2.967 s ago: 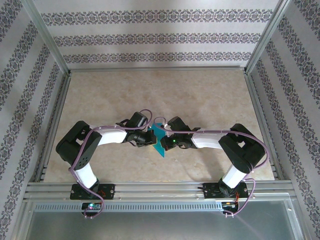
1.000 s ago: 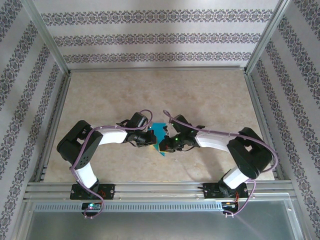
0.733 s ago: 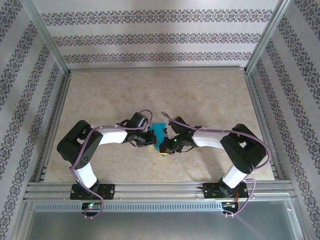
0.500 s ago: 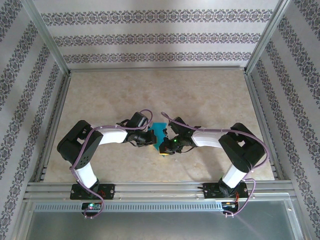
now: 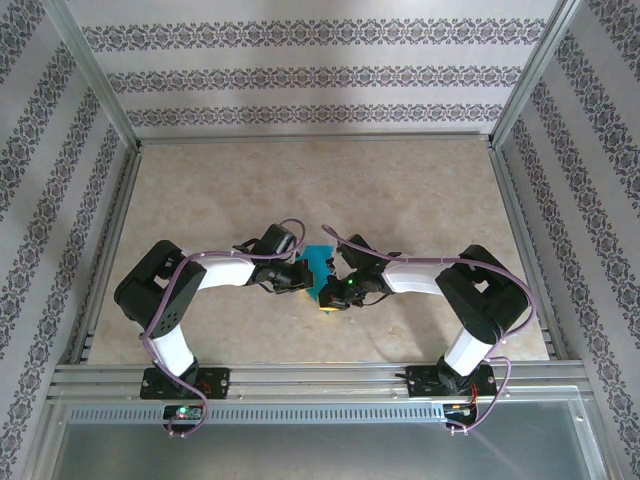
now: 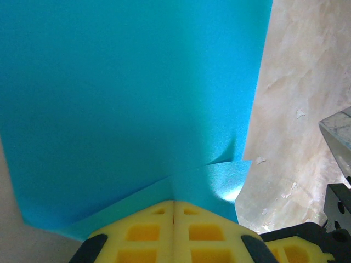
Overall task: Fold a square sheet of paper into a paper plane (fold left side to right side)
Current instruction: Third fold the triangle at the center of the table.
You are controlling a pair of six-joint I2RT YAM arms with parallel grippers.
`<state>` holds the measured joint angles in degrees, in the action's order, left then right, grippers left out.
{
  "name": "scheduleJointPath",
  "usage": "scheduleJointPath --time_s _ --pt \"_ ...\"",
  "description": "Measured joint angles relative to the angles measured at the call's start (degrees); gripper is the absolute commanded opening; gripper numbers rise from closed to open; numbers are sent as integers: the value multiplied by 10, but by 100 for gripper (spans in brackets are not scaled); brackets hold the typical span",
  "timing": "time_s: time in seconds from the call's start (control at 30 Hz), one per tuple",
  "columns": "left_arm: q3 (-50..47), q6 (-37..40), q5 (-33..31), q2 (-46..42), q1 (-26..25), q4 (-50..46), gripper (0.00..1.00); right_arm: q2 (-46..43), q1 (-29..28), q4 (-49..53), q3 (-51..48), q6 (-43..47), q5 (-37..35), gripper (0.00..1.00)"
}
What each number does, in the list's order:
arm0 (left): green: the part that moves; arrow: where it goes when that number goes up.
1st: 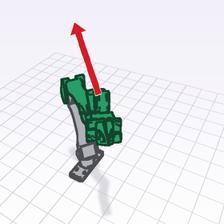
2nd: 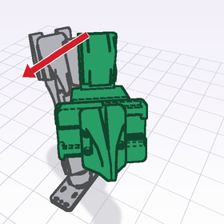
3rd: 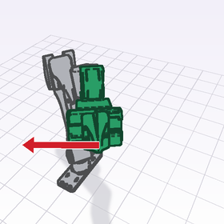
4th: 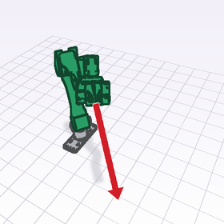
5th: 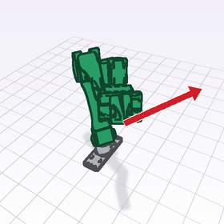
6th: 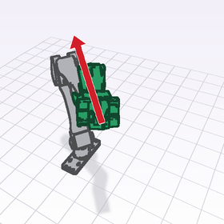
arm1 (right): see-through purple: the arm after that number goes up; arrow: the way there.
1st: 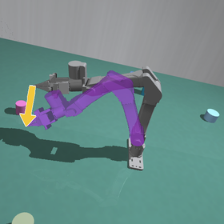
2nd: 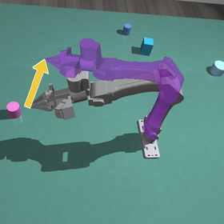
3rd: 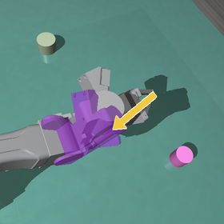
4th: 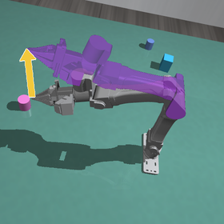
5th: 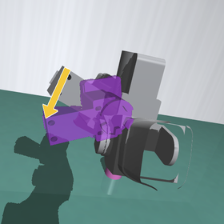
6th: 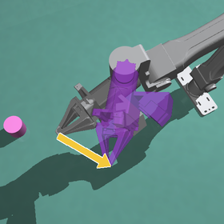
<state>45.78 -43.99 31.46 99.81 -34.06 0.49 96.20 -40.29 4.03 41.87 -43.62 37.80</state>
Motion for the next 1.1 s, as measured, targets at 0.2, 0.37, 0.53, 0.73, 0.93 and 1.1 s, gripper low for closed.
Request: scheduleJointPath --time_s 0.2,0.37,0.53,0.73,0.93,1.1 --pt "0 0 0 0 0 0 0 7 0 0 0 0 -3 0" --pt "2 0 0 1 0 -3 0 8 0 0 0 0 -5 0" --pt "3 0 0 1 0 -4 0 8 0 2 0 0 -9 0" --pt "3 0 0 1 0 -5 0 9 0 3 0 0 -9 0" --pt "4 0 0 1 0 -5 0 12 0 2 0 0 -9 0" --pt "5 0 -1 1 0 -8 0 14 0 2 0 0 -9 0"
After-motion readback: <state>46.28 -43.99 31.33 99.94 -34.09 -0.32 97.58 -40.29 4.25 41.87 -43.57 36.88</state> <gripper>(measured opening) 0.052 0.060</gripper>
